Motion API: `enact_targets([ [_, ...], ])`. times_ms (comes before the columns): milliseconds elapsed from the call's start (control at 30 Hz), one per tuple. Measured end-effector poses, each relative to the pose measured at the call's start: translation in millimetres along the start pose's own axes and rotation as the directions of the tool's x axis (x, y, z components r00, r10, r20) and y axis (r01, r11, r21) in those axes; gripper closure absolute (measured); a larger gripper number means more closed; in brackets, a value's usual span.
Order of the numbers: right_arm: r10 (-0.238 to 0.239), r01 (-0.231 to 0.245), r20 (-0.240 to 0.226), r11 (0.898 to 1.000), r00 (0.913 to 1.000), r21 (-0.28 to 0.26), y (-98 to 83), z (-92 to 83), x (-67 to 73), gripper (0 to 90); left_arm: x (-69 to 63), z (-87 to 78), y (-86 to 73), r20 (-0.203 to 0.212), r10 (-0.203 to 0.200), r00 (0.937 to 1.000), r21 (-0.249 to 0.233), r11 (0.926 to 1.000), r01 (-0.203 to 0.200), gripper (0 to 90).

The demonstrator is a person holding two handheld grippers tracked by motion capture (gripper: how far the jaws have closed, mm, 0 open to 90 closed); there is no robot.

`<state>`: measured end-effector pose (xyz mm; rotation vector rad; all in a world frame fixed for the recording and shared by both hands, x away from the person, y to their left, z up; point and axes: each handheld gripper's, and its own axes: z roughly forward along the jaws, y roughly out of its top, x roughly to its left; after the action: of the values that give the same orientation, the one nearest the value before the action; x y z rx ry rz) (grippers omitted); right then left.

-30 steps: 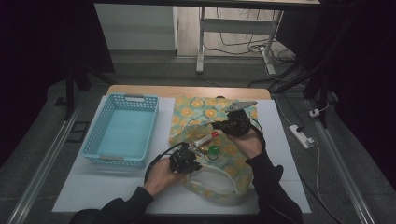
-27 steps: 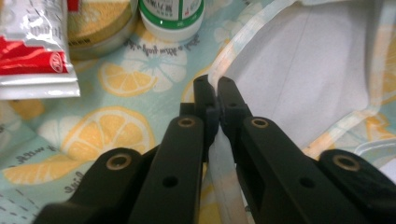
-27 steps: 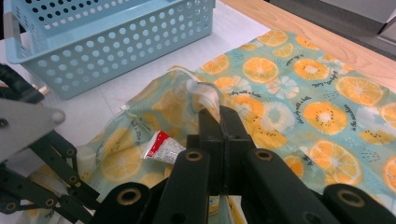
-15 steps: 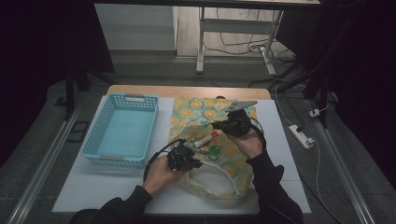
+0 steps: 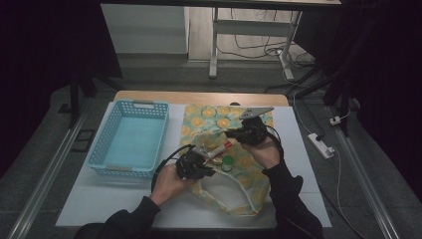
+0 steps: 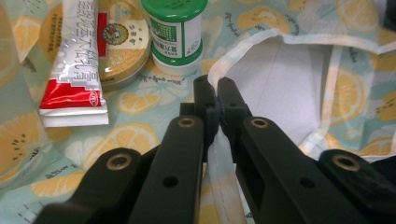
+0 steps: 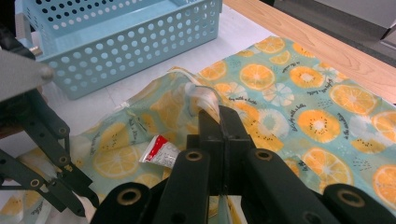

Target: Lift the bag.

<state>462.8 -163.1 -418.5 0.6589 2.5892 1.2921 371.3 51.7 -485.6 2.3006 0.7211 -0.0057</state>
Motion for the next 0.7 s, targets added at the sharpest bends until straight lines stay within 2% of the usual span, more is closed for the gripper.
enact_targets([
  [700,-0.011,0.011,-0.014,1.0,0.9998,-0.018,6.1,-6.6,6.9,90.0,2.8,-32.6,10.1,0.022,-0.03,0.9993,-0.082,0.9961,0.031,89.2],
])
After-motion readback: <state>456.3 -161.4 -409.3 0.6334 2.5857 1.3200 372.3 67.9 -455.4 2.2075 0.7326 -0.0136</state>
